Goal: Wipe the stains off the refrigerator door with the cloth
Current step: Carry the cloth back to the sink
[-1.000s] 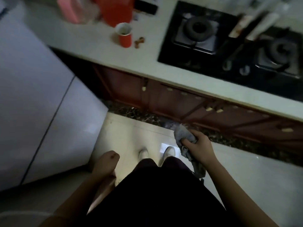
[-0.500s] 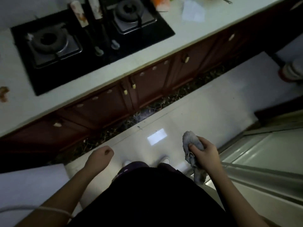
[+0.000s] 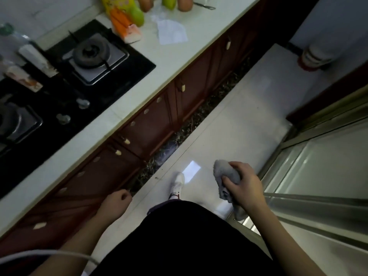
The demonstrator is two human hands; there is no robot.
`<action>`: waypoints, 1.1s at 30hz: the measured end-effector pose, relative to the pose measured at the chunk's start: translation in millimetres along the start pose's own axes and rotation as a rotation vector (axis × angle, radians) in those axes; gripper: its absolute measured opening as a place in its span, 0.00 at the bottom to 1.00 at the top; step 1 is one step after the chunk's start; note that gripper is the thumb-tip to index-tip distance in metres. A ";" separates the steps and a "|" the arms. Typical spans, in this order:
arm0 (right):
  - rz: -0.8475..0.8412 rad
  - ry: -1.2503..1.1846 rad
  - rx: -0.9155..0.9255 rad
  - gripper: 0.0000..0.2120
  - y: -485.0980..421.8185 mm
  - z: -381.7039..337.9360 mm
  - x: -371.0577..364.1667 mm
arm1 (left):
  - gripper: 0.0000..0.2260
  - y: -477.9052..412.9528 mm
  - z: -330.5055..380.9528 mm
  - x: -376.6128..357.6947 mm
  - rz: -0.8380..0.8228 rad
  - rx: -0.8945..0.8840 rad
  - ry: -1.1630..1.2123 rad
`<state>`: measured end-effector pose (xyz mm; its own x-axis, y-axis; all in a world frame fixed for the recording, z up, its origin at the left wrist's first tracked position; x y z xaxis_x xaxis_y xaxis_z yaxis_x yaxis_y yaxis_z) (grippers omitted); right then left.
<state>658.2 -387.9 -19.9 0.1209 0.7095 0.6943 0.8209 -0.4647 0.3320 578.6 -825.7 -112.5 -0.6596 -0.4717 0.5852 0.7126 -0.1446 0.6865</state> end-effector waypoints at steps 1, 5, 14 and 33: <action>0.011 0.030 0.020 0.20 -7.2 -4.0 3.7 | 0.09 -16.5 12.0 3.7 -0.032 -0.010 -0.006; 0.055 0.124 0.011 0.21 -36.9 -11.1 20.6 | 0.09 -82.3 75.6 10.7 -0.147 -0.108 -0.073; 0.239 0.067 -0.241 0.21 -78.6 34.6 83.6 | 0.10 -178.0 285.7 5.1 -0.278 -0.402 -0.315; 0.034 0.021 -0.174 0.22 -392.9 71.9 231.1 | 0.09 -343.4 500.8 37.0 -0.118 -0.231 -0.284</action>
<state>403.7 -3.3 -35.9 0.1343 0.6814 0.7195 0.7075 -0.5743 0.4118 189.7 -358.0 -110.5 -0.7573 -0.1851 0.6262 0.6413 -0.3915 0.6599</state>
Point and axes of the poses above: each hand's wrist, its own y-axis away from the middle knuckle, its own x-axis out of the back of the hand, z = x × y, the point moved 8 cm from there along -y, towards the middle knuckle, and after that the axes turned 6 degrees about -x, right-handed, at the moved point
